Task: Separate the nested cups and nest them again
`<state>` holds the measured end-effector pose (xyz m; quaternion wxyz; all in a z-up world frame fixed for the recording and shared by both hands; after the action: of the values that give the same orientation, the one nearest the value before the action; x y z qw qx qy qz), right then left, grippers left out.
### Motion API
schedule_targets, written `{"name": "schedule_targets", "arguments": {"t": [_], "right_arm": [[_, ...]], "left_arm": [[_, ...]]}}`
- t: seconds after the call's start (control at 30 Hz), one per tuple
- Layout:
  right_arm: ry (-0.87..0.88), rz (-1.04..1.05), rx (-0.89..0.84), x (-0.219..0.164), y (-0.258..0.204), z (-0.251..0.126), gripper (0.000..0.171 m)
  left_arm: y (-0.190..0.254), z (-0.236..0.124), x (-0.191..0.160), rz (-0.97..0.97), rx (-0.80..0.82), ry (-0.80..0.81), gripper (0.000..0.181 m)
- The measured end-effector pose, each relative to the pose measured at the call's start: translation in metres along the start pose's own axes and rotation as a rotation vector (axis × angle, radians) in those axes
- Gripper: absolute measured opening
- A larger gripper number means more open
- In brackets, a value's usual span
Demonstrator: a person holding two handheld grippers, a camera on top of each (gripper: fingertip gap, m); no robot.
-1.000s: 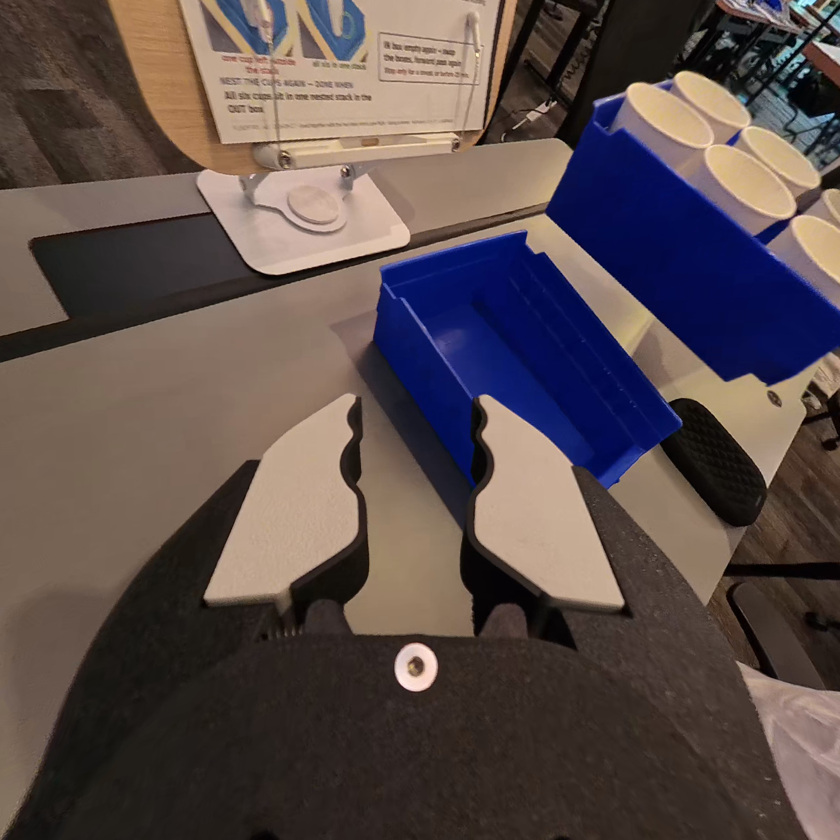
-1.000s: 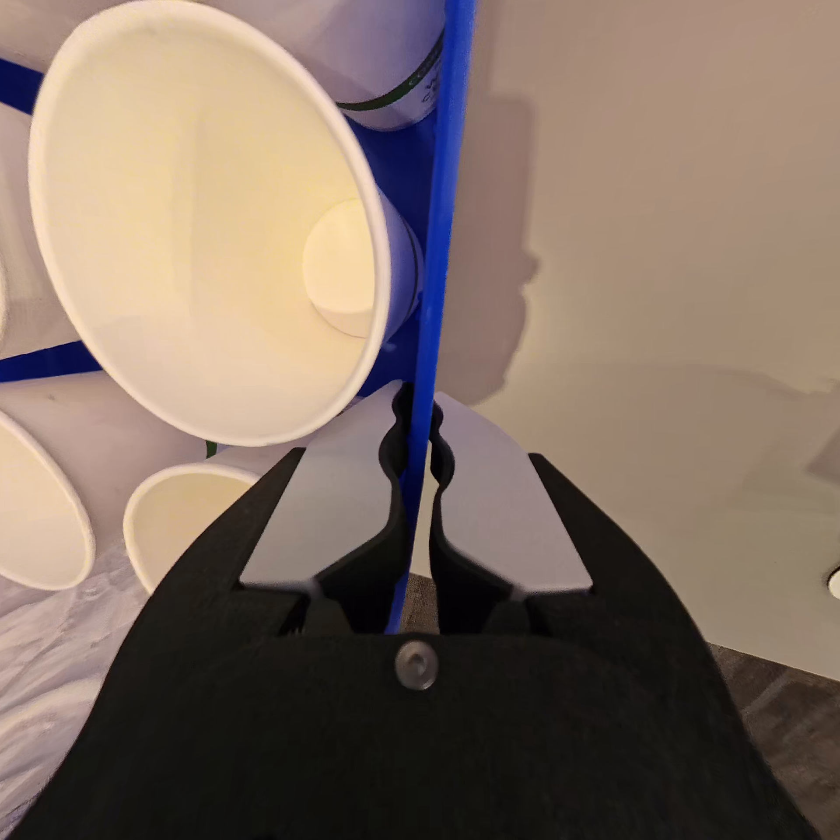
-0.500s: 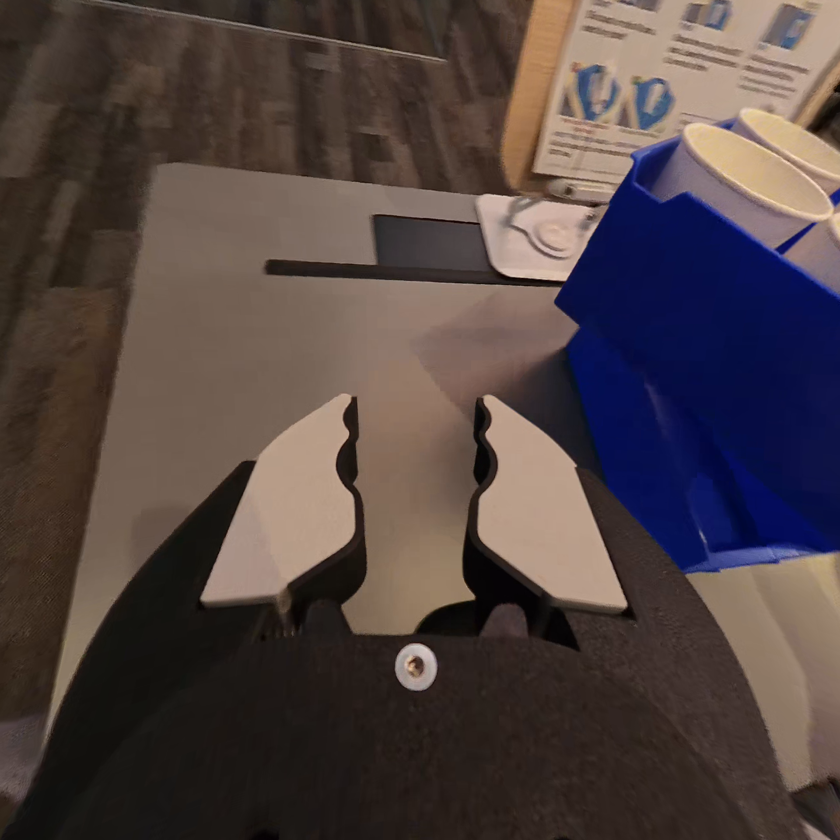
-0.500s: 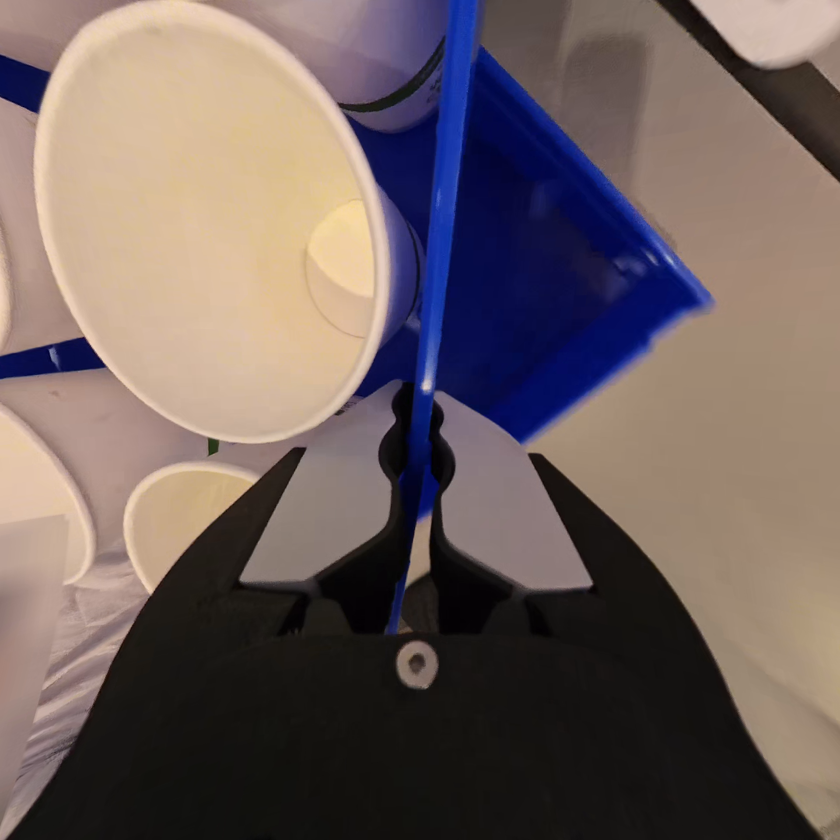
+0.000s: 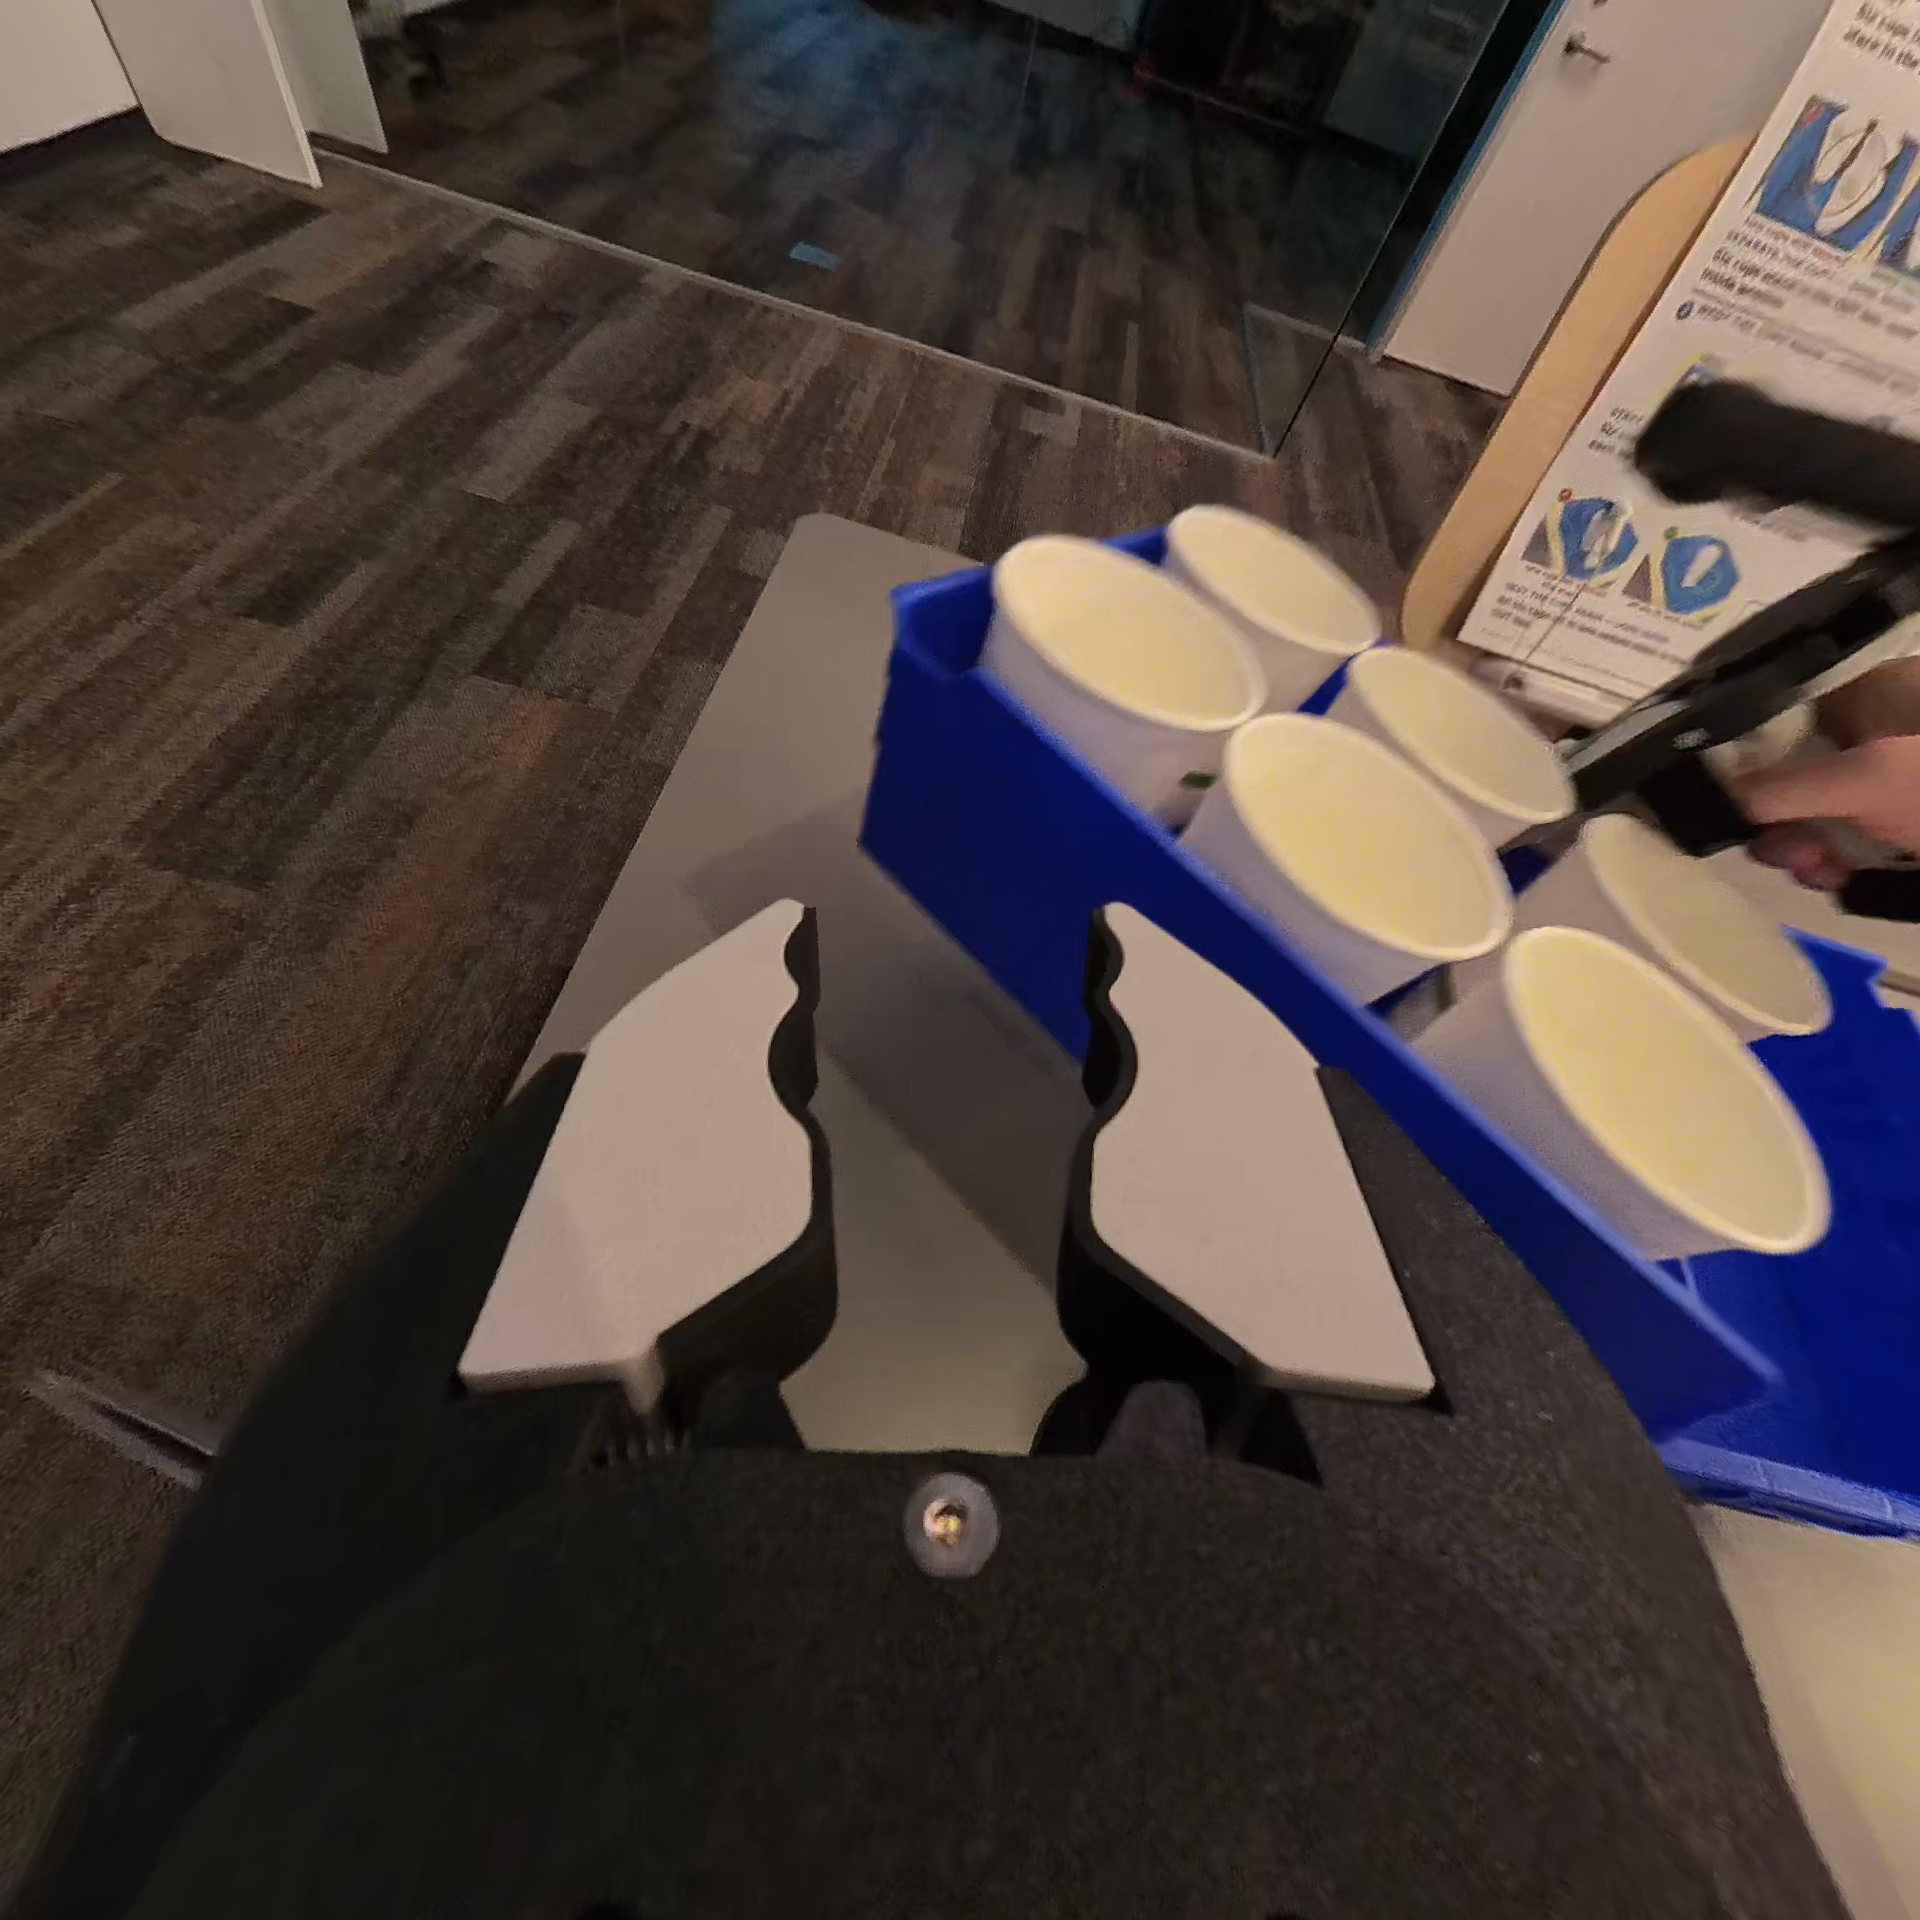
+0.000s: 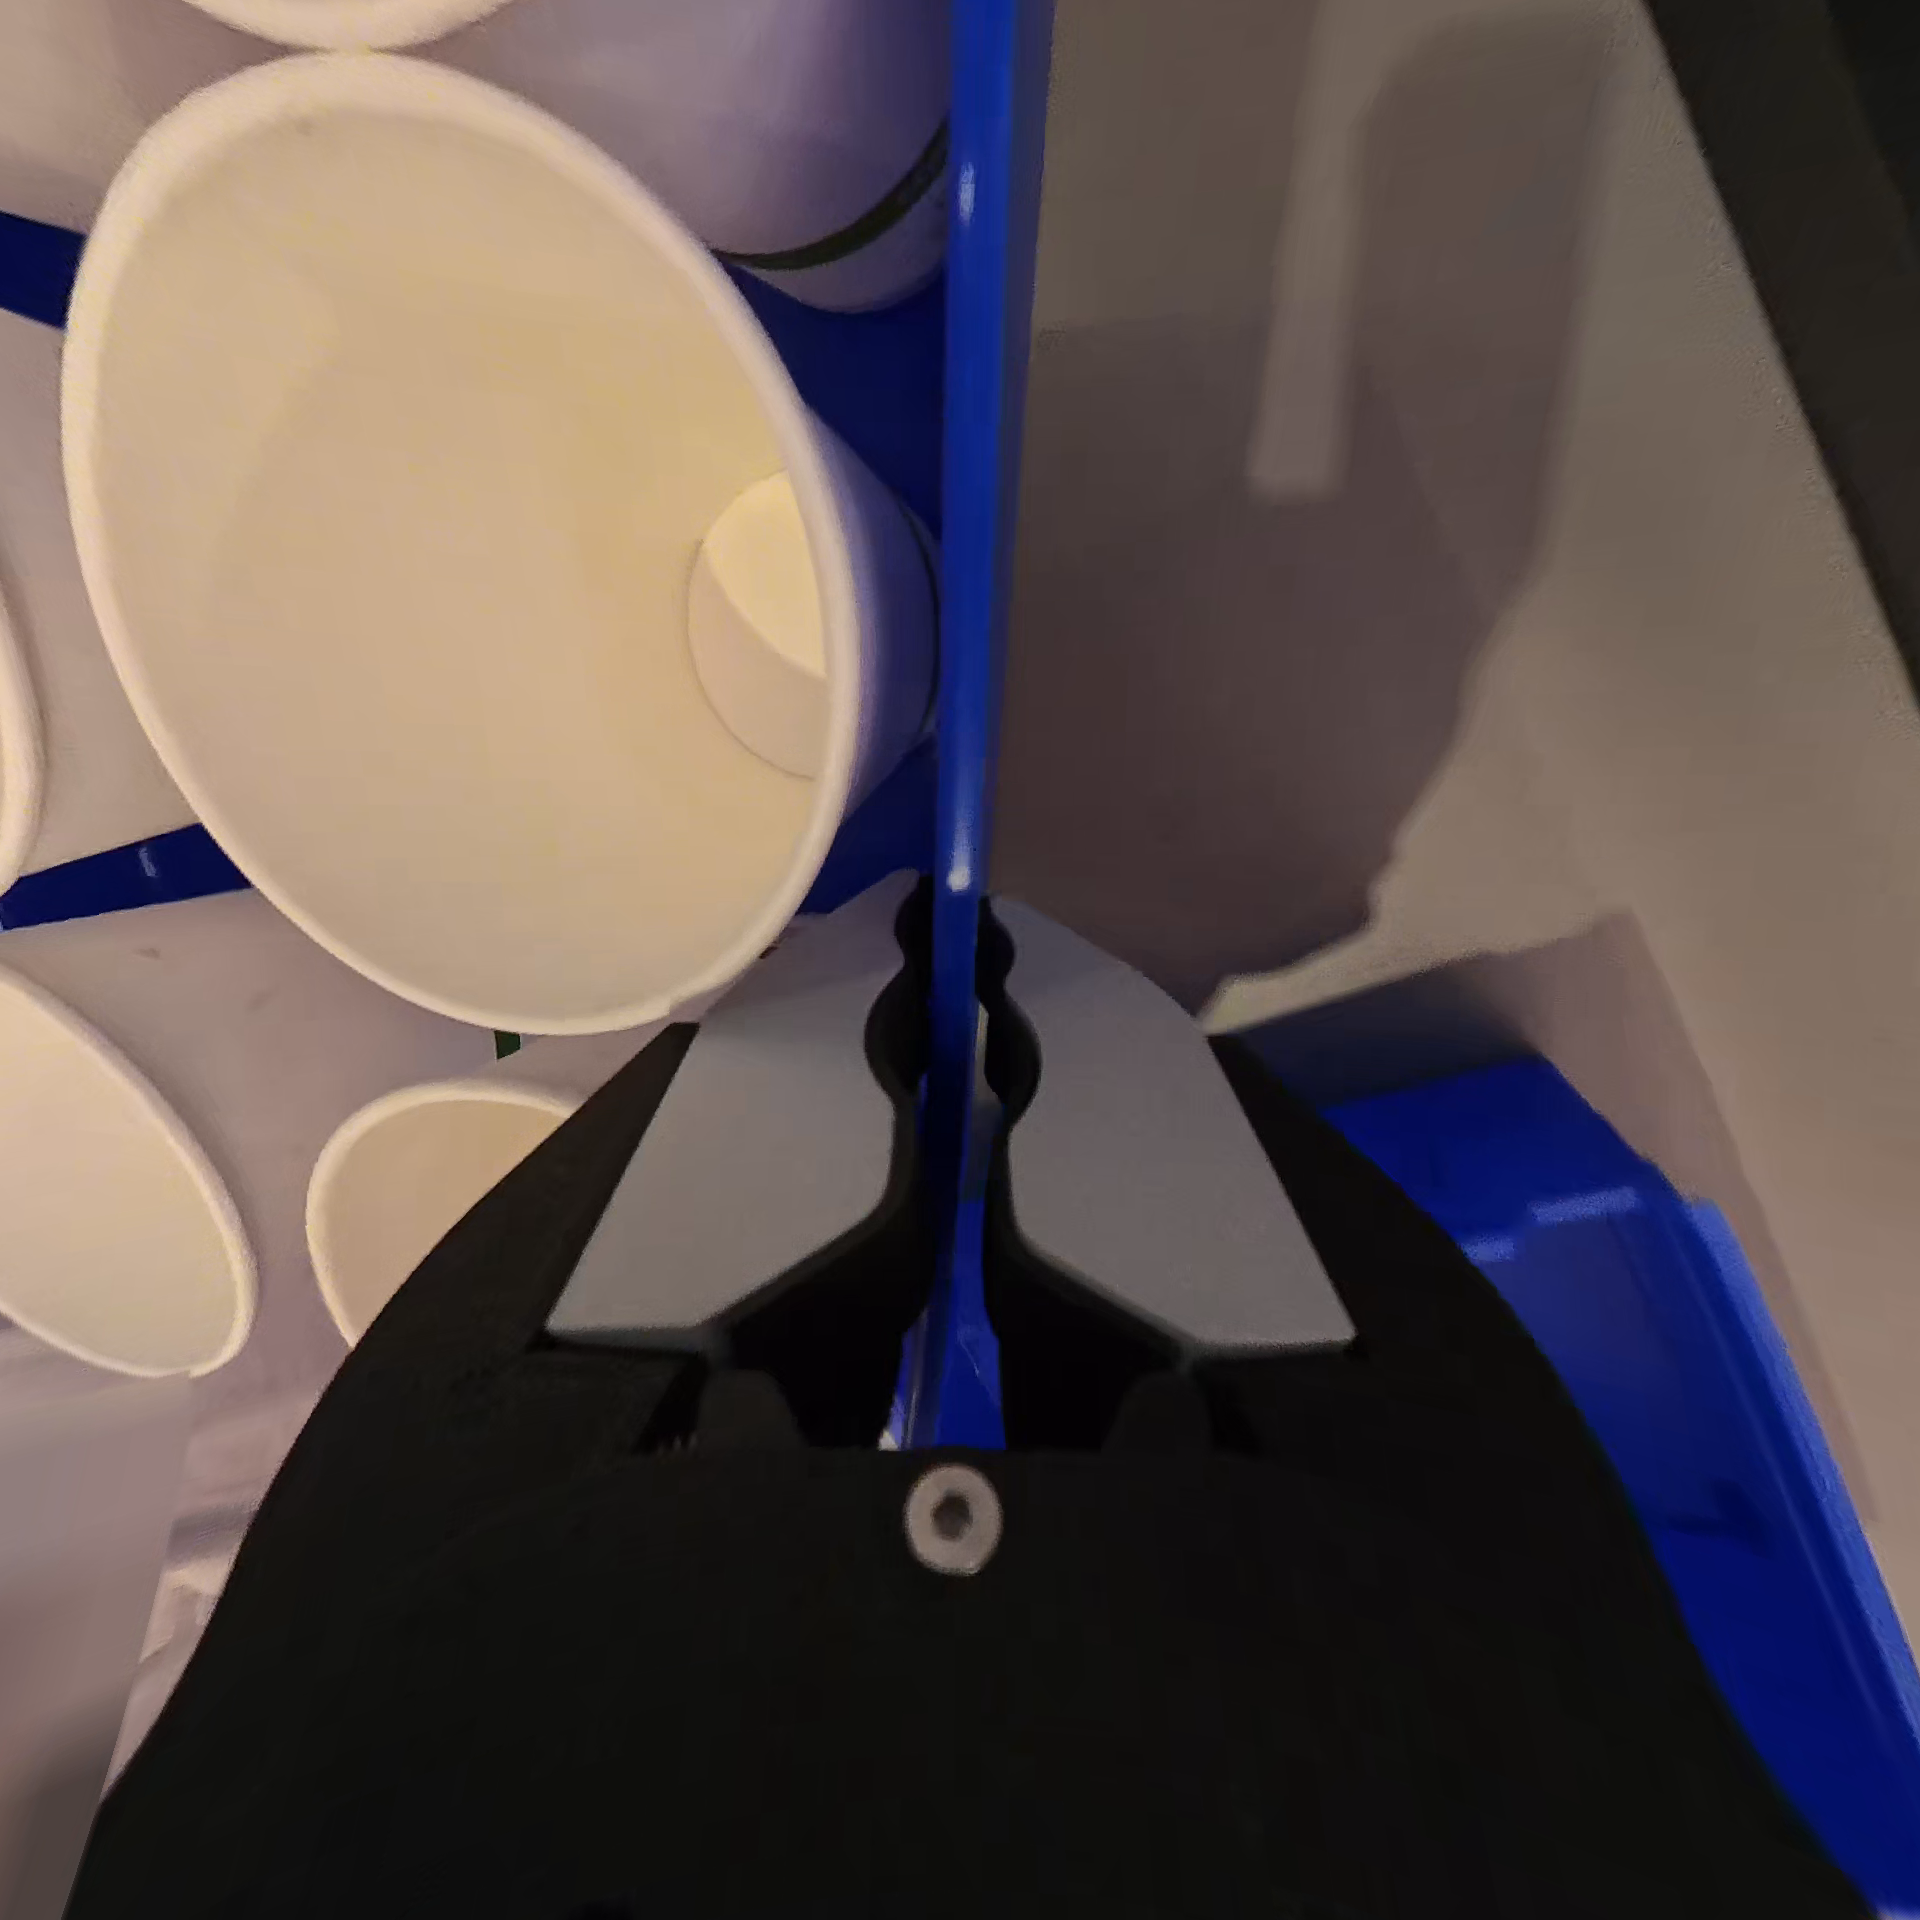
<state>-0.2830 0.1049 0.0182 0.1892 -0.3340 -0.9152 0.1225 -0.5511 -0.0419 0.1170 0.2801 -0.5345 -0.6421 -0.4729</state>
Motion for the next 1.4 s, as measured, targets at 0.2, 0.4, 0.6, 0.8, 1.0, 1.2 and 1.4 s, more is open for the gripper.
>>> {"name": "schedule_targets", "arguments": {"t": [0.2, 0.4, 0.6, 0.8, 1.0, 1.2, 1.4], "right_arm": [[-0.053, 0.008, -0.015, 0.017, 0.007, 0.068, 0.006], [-0.059, 0.041, -0.041, 0.023, 0.016, 0.106, 0.006], [-0.030, 0.022, -0.109, 0.031, 0.016, 0.109, 0.006], [0.040, -0.026, -0.168, 0.037, 0.012, 0.101, 0.014], [0.140, -0.145, -0.321, 0.025, 0.015, 0.047, 0.042], [0.251, -0.009, -0.620, -0.086, 0.049, -0.062, 0.049], [0.252, 0.453, -0.653, -0.244, 0.111, -0.090, 0.064]], "left_arm": [[0.011, 0.006, -0.001, 0.036, -0.045, -0.021, 0.049], [0.019, 0.016, -0.003, 0.057, -0.080, -0.052, 0.049], [0.022, 0.021, -0.003, 0.058, -0.107, -0.060, 0.049], [0.023, 0.023, -0.005, 0.062, -0.114, -0.077, 0.050], [0.023, 0.021, -0.005, 0.058, -0.131, -0.071, 0.050], [0.026, 0.020, -0.004, 0.052, -0.156, -0.060, 0.049], [0.045, 0.020, -0.001, 0.088, -0.185, -0.042, 0.049]]}}
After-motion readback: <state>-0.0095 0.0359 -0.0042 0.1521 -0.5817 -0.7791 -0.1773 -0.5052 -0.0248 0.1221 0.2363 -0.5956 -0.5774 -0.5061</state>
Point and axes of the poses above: each gripper's, where its closed fingertips meet, z out along the fingers, x out of its top, y = z × x across the jaws, the point moved 3 cm from there along -z, back along the fingers, and after that the axes turned 6 degrees about -z, right-handed, at the moved point
